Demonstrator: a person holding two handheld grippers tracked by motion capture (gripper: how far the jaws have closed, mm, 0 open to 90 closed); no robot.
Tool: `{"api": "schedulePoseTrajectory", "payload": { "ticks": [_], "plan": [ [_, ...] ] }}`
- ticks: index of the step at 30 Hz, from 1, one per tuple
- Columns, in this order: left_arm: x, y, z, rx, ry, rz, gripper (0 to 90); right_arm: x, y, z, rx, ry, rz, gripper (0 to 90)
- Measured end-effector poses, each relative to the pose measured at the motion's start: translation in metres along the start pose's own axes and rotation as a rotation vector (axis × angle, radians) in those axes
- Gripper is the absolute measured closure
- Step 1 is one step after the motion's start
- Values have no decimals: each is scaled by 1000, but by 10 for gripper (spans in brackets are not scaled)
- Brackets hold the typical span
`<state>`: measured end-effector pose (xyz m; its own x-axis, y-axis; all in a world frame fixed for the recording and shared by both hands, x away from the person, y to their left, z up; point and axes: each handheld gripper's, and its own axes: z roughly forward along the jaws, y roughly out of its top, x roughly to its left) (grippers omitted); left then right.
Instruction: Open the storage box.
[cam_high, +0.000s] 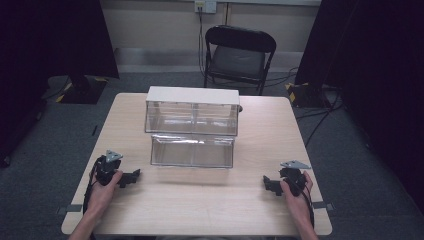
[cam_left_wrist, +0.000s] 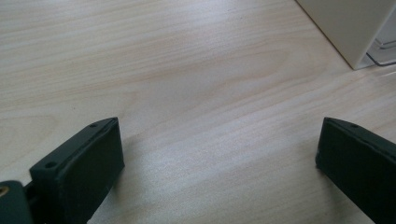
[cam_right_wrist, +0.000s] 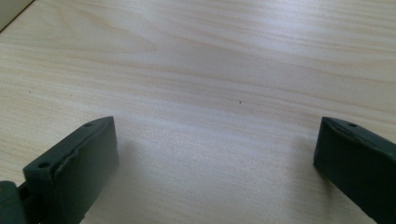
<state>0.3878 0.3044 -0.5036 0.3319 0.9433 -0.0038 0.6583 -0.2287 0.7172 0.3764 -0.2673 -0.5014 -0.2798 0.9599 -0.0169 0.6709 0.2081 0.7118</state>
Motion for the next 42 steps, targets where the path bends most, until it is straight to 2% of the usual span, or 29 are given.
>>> {"api": "schedulePoseTrajectory", "payload": {
  "ticks": [16,18,20,22,23,24,25,28,29,34,42],
  "plan": [
    [0,0,0,1,-1,-1,4,1,0,-2,10,0,4,4],
    [0,0,0,1,-1,-1,4,2,0,-3,9,2,-2,52],
    [0,0,0,1,-1,-1,4,3,2,-5,1,7,5,184],
    [0,0,0,1,0,-2,4,3,3,-6,-1,10,8,180],
    [0,0,0,1,-1,-1,4,3,4,-8,-4,13,5,129],
    [0,0,0,1,-1,-1,4,3,4,-8,-4,13,5,129],
    [0,0,0,1,-1,-1,4,3,5,-9,-9,13,6,171],
    [0,0,0,1,-1,-2,4,5,7,-11,-27,13,3,154],
    [0,0,0,1,-1,-1,4,6,8,-13,-36,22,6,134],
    [0,0,0,1,0,-1,4,8,10,-16,-52,40,10,145],
    [0,0,0,2,0,-1,4,21,18,-26,-103,116,-2,146]
  ]
}}
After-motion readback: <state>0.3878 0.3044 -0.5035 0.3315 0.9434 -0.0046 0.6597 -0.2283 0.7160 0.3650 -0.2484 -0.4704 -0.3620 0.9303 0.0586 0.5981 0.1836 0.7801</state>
